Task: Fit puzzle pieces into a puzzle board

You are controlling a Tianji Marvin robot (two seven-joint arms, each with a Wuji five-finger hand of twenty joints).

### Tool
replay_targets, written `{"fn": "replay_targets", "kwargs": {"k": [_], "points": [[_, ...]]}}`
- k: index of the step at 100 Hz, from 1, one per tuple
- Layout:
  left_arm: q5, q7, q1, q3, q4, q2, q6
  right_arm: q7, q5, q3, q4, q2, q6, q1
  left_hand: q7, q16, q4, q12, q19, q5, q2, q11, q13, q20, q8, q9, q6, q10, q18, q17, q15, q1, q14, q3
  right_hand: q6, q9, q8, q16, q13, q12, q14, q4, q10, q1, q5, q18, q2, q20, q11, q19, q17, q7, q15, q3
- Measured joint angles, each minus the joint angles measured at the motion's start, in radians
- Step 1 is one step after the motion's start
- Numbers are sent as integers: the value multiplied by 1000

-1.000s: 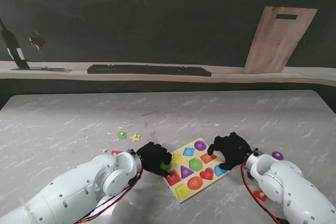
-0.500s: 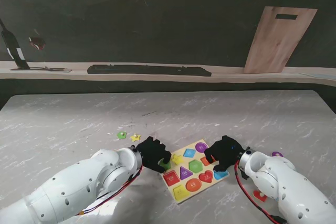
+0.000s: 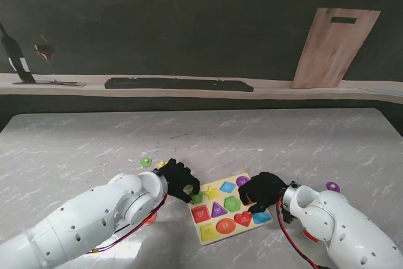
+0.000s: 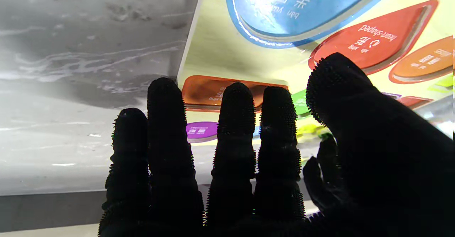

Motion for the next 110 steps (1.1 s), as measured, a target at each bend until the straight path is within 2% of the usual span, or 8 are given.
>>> {"fn": "replay_targets", "kwargs": {"k": [17, 38, 56, 75, 77, 79, 85, 110], "points": [[12, -2, -9, 7, 8, 4, 45, 12, 36, -2, -4, -2, 2, -6, -87, 0, 0, -8, 0, 4, 2, -9, 0, 0, -57, -9, -202, 1, 0, -1, -3, 0, 0, -11, 30, -5, 1, 5, 20, -35, 47, 0, 33, 0, 20, 5, 15, 1, -49, 2, 1, 10, 30, 0], [79, 2, 66, -86, 10, 6, 47, -14, 61, -12, -2, -6, 19, -10, -336, 0, 0, -8, 0, 2, 12, -9, 0, -1, -206, -9, -398, 1, 0, -1, -4, 0, 0, -12, 30, -33, 23, 16, 23, -48, 81, 0, 49, 0, 43, 11, 37, 2, -48, 12, 1, -20, 53, -1], [78, 32, 97, -116, 7, 12, 36, -32, 122, -15, -9, -17, 59, -26, -361, 0, 0, -8, 0, 1, 12, -9, 0, -1, -213, -9, -374, 1, -1, 3, -1, 0, 1, -12, 51, -70, 32, 24, 24, -71, 147, 2, 86, -17, 29, 40, 74, 12, -74, 24, -5, -152, 71, -1], [68, 47, 97, -116, 9, 16, 17, -13, 156, -12, -27, -21, 76, -36, -342, 0, 0, -8, 0, 2, 12, -9, 0, -1, -211, -9, -335, 1, -1, 4, 8, 0, 1, -12, 92, -85, 53, 43, 32, -93, 148, 33, 116, -28, 29, 48, 101, 12, -91, 36, -5, -205, 79, -2], [68, 48, 97, -116, 9, 16, 18, -12, 171, -12, -30, -22, 77, -37, -342, 0, 0, -8, 0, 2, 13, -9, 0, -1, -211, -9, -335, 1, -1, 4, 8, 0, 1, -12, 93, -98, 54, 46, 25, -94, 100, 42, 116, -28, 29, 52, 108, 12, -91, 36, -4, -205, 80, -2], [68, 49, 97, -115, 9, 16, 19, -9, 187, -12, -33, -23, 77, -39, -342, 0, 0, -8, 0, 2, 15, -9, 0, -1, -211, -9, -335, 1, -1, 4, 8, 0, 1, -12, 94, -106, 55, 14, -22, -94, -3, 42, 117, -28, 29, 121, 111, 12, -91, 37, -8, -207, 19, -2], [68, 52, 97, -115, 9, 16, 27, -6, 214, -13, -38, -30, 79, -46, -340, 0, 0, -8, -1, 4, 24, -9, 0, -1, -211, -9, -335, 1, -1, 4, 8, 0, 1, -13, 94, -101, 56, 4, -13, -97, -66, 43, 123, -28, 29, 254, 122, 12, -91, 35, -15, -218, -11, -10], [81, 71, 107, -125, 20, 11, 46, -45, 244, -45, -32, -43, 100, -41, -338, 0, 0, -12, -1, 5, 33, -9, 0, -2, -211, -9, -355, 1, -1, 4, 8, 0, 1, -31, 118, -114, 79, -1, -24, -106, -80, 65, 137, -39, 29, 453, 163, 47, -92, 63, -12, -254, -18, -14]]}}
